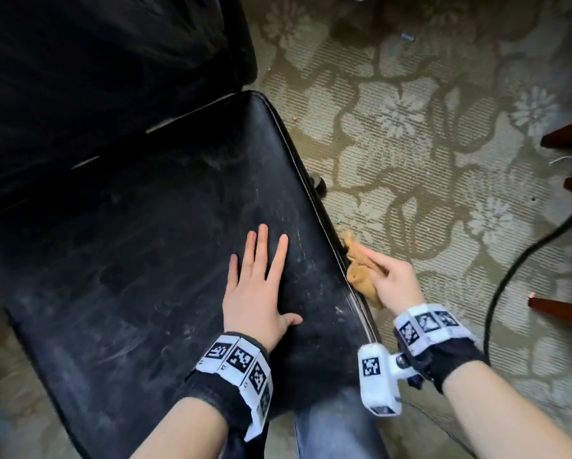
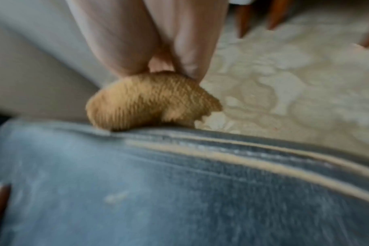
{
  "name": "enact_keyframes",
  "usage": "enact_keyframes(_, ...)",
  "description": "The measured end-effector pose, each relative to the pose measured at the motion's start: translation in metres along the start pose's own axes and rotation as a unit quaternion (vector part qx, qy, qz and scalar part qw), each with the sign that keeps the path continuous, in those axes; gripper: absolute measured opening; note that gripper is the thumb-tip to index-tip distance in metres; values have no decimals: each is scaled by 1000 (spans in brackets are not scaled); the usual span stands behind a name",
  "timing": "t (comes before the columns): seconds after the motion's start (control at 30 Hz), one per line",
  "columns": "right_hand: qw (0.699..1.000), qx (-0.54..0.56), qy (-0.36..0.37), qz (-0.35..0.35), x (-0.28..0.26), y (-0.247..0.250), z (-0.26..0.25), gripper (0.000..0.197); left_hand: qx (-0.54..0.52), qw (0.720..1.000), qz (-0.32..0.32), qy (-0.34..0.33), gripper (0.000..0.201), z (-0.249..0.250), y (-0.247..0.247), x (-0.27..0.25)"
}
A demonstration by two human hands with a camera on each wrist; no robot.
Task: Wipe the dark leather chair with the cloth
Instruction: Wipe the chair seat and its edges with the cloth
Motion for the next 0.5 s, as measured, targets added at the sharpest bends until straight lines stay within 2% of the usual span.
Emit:
enact_keyframes(0.07,999,25,7,-34,-9,-3,-1,52,-3,1000,-1,4,125,0,0,1)
enact_keyframes(0.13,996,-3,45,-71,-25,-17,-3,65,-3,1000,1,6,126,0,0,2)
enact_keyframes(0.2,991,-80,87,-68,-37,-28,2,75,0,1000,-2,6,126,1,-1,1)
enact_keyframes(0.27,987,-104,114,-40,-36,-28,6,72,-2,1000,-1,9,126,2,0,1)
enact_keyframes(0.33,992,-73,103,-4,-27,-19,7,65,-6,1000,0,8,126,1,0,2)
enact_keyframes(0.4,999,-3,50,19,-18,-6,11,59,-7,1000,-3,7,126,0,-1,1)
enact_keyframes(0.43,999,33,28,23,-18,-2,13,57,-8,1000,-5,7,126,0,-1,1)
enact_keyframes(0.5,998,54,31,3,-31,-2,12,58,-7,1000,-6,10,126,0,-1,2)
Point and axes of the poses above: each hand's wrist, its own x-axis towards the middle knuckle, its own y-axis out of the back of the hand, z = x × y, the point moved 6 cm from there along x, towards the middle knuckle, and after that the axes turned 6 degrees about x, right-handed, at the moved point
